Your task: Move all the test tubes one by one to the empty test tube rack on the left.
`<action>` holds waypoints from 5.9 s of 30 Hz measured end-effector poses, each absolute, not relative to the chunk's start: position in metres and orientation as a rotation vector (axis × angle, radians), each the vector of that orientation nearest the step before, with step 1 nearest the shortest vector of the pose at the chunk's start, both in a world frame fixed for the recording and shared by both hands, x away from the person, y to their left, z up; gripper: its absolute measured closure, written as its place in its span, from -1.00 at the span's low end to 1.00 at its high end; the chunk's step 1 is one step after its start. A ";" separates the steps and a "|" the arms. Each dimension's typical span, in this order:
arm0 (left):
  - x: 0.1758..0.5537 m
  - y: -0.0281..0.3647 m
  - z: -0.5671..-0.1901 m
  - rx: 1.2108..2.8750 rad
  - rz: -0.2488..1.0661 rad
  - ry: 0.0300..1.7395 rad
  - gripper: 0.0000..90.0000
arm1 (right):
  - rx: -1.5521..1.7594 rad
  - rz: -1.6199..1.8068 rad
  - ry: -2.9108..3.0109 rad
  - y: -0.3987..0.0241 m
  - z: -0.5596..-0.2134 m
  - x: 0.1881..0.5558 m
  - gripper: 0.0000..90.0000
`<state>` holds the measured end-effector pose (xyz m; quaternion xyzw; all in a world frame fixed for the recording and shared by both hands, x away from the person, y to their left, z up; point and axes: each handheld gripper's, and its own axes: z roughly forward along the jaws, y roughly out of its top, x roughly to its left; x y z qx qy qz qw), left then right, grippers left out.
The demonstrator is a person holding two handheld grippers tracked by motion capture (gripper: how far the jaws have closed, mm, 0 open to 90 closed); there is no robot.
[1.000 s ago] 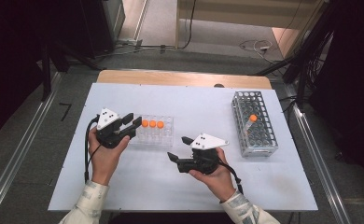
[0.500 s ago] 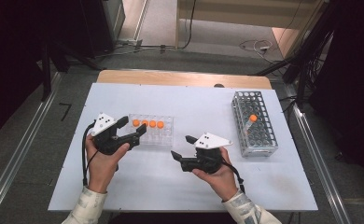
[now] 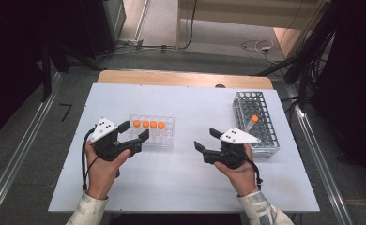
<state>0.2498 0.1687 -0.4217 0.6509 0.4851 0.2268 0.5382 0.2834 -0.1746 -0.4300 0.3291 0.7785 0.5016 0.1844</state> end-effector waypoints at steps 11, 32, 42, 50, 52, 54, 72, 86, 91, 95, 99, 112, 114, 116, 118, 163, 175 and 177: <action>0.248 0.170 -0.421 1.543 0.544 1.156 -0.56 | 1.027 1.393 2.090 -0.217 -0.424 0.291 -0.44; 0.248 0.170 -0.421 1.543 0.541 1.159 -0.56 | 1.152 1.334 1.979 -0.266 -0.424 0.300 -0.44; 0.248 0.170 -0.421 1.543 0.542 1.159 -0.56 | 1.181 1.311 1.952 -0.279 -0.425 0.302 -0.44; 0.248 0.168 -0.423 1.551 0.536 1.157 -0.56 | 1.247 1.188 1.902 -0.285 -0.434 0.312 -0.44; 0.248 0.167 -0.424 1.553 0.535 1.157 -0.56 | 1.260 1.179 1.888 -0.287 -0.436 0.315 -0.43; 0.248 0.166 -0.424 1.554 0.535 1.155 -0.56 | 1.276 1.162 1.873 -0.288 -0.438 0.318 -0.40; 0.249 0.165 -0.425 1.557 0.524 1.156 -0.55 | 1.319 1.090 1.859 -0.282 -0.453 0.344 -0.03; 0.250 0.164 -0.427 1.563 0.520 1.157 -0.55 | 1.329 1.077 1.854 -0.283 -0.454 0.351 0.37; 0.250 0.164 -0.427 1.563 0.519 1.157 -0.55 | 1.323 1.076 1.865 -0.282 -0.454 0.352 0.47; 0.250 0.164 -0.427 1.567 0.518 1.157 -0.55 | 1.322 1.077 1.867 -0.282 -0.454 0.352 0.57; 0.250 0.163 -0.427 1.566 0.516 1.156 -0.55 | 1.323 1.082 1.864 -0.283 -0.453 0.352 0.58; 0.250 0.163 -0.427 1.565 0.518 1.156 -0.55 | 1.288 1.100 1.836 -0.283 -0.441 0.347 0.58; 0.250 0.163 -0.427 1.565 0.518 1.157 -0.55 | 1.285 1.104 1.832 -0.283 -0.440 0.346 0.58; 0.250 0.163 -0.427 1.564 0.520 1.157 -0.55 | 1.277 1.112 1.826 -0.284 -0.437 0.346 0.59; 0.250 0.163 -0.427 1.566 0.520 1.157 -0.55 | 1.274 1.116 1.818 -0.284 -0.435 0.345 0.58; 0.248 0.163 -0.425 1.575 0.522 1.156 -0.58 | 1.135 1.264 1.875 -0.260 -0.402 0.312 0.59; 0.248 0.161 -0.425 1.579 0.519 1.149 -0.58 | 1.079 1.287 1.987 -0.230 -0.414 0.307 0.59; 0.247 0.160 -0.425 1.581 0.518 1.148 -0.58 | 1.061 1.294 2.006 -0.226 -0.415 0.306 0.59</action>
